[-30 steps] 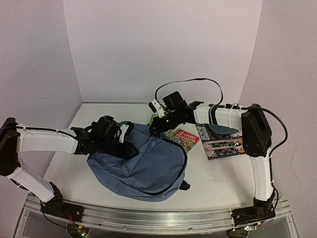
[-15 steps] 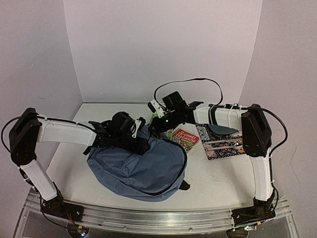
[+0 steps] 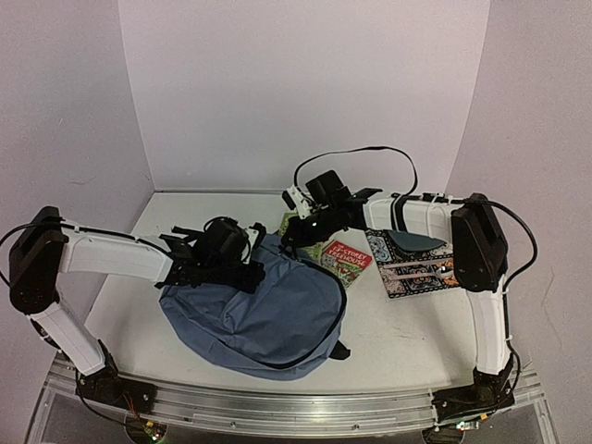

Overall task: Pack the student bag
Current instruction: Zip the lower front pocket of the student bag, then grab the largest pocket of the student bag.

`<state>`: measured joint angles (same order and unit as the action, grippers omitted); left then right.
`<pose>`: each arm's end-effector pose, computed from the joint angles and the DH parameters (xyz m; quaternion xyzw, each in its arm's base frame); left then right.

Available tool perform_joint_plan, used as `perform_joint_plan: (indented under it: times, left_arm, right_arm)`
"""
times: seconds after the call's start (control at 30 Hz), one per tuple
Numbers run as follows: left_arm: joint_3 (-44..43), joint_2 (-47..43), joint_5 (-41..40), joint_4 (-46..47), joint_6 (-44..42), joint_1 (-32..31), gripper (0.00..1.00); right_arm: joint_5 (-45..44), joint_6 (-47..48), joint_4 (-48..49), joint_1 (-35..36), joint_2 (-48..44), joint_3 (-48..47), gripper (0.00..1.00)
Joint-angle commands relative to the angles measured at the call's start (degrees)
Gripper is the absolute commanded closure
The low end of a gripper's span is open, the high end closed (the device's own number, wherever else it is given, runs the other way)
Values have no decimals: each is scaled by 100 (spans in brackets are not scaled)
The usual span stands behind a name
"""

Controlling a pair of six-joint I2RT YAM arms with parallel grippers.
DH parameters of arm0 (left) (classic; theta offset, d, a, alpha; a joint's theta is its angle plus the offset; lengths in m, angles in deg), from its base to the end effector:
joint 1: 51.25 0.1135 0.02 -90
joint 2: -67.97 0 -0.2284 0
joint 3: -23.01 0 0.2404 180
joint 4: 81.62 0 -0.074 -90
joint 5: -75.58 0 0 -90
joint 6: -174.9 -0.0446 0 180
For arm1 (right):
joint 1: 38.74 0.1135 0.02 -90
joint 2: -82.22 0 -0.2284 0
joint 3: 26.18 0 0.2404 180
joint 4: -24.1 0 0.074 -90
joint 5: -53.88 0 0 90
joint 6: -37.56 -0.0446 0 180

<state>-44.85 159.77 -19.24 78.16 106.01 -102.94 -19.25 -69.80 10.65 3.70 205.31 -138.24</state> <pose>0.2087 -0.2581 0.1617 0.2269 0.8920 -0.1997 0.3362 0.3506 0.3381 0.2105 -0.2581 0.7948 0.3738 0.4025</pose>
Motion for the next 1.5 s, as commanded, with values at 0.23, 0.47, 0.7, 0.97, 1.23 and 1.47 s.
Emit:
perform_joint_plan:
  times: [0.23,0.47,0.7,0.97,1.23,1.47]
  left_arm:
    - [165,-339,31,-455,546,-86,100]
    - [70,-294,75,-422,615,-87,100]
    - [20,-251,134,-407,636,-87,100]
    - [-10,-211,186,-398,675,-87,100]
    - [-16,-227,174,-398,684,-87,100]
    - [-42,-255,30,-413,740,-78,100]
  right_arm:
    - [461,-17,21,-372,-251,60,59]
    - [256,-154,-92,-488,-288,532,57]
    - [829,-162,-92,-473,-26,389,59]
    - [1401,-178,-92,-361,218,196,61]
    - [1481,-187,-92,-323,464,164,71]
    - [1384,-117,-92,-321,87,389,95]
